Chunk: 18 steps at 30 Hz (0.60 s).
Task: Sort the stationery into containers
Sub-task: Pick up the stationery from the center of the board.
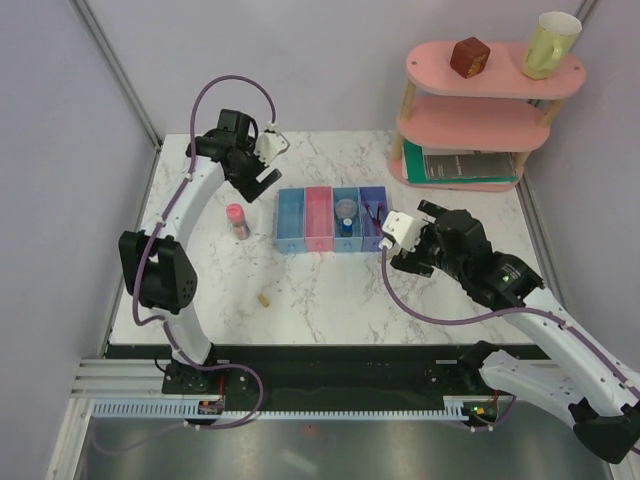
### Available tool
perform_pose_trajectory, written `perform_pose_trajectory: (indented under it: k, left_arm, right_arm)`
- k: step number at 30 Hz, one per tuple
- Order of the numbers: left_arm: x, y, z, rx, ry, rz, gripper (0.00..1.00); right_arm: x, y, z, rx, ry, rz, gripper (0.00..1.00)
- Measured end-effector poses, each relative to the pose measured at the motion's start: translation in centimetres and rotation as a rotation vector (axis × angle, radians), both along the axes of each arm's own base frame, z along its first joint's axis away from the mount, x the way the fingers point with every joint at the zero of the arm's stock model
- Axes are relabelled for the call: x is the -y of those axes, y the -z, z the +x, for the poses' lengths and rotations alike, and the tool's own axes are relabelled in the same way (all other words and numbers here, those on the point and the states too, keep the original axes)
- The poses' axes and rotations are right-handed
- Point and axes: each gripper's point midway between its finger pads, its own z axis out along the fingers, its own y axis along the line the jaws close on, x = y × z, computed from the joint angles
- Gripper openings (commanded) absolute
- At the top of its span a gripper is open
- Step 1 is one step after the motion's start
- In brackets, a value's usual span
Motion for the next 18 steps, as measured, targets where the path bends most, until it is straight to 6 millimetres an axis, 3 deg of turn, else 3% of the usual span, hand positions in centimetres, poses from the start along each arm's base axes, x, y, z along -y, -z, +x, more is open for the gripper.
perform_pose_trajectory:
  k: [6,11,18]
  left_arm:
    - [-2.2,1.8,0.0,-0.056,-0.030,0.015,0.98]
    - [-2.8,3.2,-0.9,-0.107,-0.026,0.004,0.98]
    - [-3.0,7.7,-4.5,-0.264,0.002,0.013,0.98]
  right_arm:
    - [0.1,-1.0,-0.2,0.019,0.000,0.015,0.98]
    - [0.2,-1.2,-0.2,0.023,0.000,0.018,0.98]
    - [0.1,-1.9,-0.1,0.034,0.000,0.027,0.98]
